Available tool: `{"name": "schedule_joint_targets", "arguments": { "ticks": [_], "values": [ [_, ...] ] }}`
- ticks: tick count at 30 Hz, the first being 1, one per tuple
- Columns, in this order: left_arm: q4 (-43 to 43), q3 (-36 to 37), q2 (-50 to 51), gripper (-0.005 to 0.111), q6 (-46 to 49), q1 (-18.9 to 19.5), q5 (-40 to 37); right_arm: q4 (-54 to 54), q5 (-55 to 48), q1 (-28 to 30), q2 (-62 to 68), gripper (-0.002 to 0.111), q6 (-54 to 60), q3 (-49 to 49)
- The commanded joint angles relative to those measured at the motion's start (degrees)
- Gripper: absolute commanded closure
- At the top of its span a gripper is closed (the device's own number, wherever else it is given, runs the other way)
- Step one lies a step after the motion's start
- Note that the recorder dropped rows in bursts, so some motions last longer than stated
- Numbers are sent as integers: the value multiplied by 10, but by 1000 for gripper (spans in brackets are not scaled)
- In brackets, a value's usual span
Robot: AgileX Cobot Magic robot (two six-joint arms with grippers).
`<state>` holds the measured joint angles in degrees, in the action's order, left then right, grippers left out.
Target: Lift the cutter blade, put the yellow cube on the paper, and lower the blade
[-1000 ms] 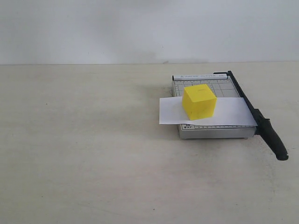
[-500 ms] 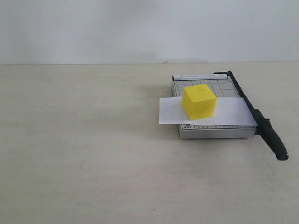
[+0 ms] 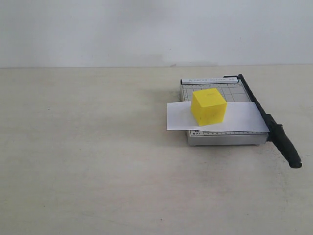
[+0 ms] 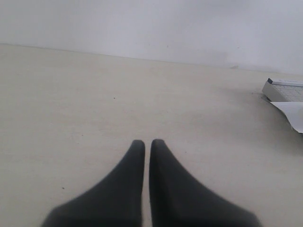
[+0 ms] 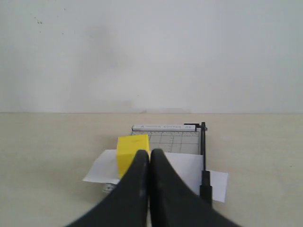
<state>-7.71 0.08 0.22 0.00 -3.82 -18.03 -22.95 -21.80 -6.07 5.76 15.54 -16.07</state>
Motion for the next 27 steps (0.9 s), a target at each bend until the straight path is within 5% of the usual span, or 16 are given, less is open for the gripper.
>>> {"name": "schedule_joint_targets", "arguments": {
  "ticks": [1,9,12,27],
  "values": [
    [-4,-1,-2,102,5,2,6,70,21,2,-44,108,0,62],
    [-4,-1,-2,102,5,2,6,106,70,2,-58,108,-22,157],
    [-4,-1,-2,102,5,2,6,154,95,2,-58,108,-90,161],
    [-4,-1,-2,102,5,2,6,160,96,2,-58,108,-92,161]
  ]
}}
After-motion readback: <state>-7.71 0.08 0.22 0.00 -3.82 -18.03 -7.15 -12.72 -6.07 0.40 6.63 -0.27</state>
